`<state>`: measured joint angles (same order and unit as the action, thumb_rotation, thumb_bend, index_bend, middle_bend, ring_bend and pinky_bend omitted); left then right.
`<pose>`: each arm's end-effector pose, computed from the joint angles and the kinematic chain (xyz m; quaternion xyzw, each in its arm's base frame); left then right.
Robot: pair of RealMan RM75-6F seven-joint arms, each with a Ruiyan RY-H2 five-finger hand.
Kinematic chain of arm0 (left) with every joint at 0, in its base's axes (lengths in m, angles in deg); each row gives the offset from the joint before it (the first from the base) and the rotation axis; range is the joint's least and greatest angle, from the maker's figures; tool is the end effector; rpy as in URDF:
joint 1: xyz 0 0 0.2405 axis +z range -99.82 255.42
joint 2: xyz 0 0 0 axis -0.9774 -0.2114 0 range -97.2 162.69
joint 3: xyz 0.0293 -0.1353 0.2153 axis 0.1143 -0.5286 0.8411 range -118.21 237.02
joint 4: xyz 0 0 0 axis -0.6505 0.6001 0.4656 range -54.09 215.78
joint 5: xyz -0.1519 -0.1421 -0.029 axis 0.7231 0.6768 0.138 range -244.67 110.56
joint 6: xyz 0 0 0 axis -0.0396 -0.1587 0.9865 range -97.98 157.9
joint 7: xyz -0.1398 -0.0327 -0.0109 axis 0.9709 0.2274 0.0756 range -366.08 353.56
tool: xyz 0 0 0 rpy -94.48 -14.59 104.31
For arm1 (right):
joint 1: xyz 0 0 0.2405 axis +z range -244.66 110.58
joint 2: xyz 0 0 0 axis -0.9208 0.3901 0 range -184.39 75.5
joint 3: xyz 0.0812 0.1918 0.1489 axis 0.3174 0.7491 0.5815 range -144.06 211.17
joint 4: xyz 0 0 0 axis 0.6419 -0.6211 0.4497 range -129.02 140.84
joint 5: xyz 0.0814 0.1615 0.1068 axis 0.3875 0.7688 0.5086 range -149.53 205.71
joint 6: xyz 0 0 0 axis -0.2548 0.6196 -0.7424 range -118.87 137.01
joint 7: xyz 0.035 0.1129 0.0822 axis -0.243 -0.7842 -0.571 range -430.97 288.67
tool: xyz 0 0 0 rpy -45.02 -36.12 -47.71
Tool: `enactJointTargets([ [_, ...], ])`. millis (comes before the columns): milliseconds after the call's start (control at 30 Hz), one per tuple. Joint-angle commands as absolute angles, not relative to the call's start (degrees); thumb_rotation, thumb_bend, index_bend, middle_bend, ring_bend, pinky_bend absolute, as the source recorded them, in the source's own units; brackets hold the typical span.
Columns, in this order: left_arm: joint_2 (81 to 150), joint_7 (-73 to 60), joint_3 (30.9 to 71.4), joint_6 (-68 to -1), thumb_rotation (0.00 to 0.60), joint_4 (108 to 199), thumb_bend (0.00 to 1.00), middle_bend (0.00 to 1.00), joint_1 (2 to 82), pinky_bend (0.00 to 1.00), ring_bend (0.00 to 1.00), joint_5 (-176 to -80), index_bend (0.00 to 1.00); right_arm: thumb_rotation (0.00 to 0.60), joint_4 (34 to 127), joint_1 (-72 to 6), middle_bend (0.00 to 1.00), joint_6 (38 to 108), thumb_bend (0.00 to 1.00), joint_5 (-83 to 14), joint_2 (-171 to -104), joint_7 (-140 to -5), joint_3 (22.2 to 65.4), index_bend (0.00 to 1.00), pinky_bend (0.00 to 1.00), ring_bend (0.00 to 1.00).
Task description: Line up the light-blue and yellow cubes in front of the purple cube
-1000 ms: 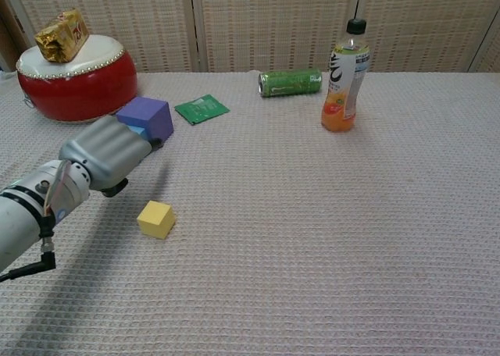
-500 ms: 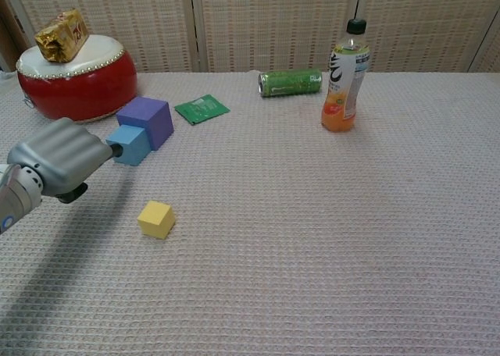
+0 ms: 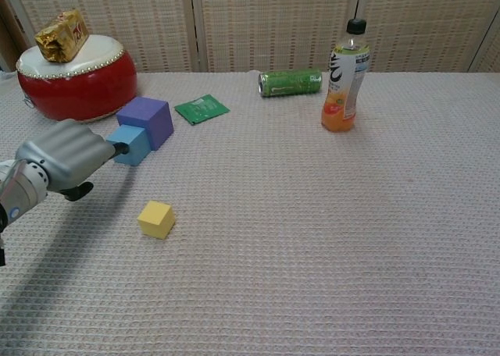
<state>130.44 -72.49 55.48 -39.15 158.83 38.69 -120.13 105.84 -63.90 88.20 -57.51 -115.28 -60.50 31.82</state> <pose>-0.1975 0.3199 -0.0404 -0.7804 -0.1480 -0.1253 0.5944 -0.3062 -0.1507 0.1412 0.6468 -0.4138 0.2919 0.5702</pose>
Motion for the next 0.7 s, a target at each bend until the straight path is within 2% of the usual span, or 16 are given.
enactJointTargets([
  [33,130.4,-71.6,55.8,-38.4,0.6,158.6,0.43,1.0,38.5,1.0,1.0,-120.9,0.15,0.5,105.9,-63.9,0.0,88.2,0.0,-57.7,-115.3,-60.4,31.7,0.0,0.0,0.0],
  [700,131.1,-70.3,55.0,-37.0,0.6,156.7,0.43,1.0,37.4,1.0,1.0,-121.3,0.12,0.5,106.1,-64.3,0.0,89.0,0.0,-58.1,-115.0,-60.7,31.8,0.0,0.0,0.0],
])
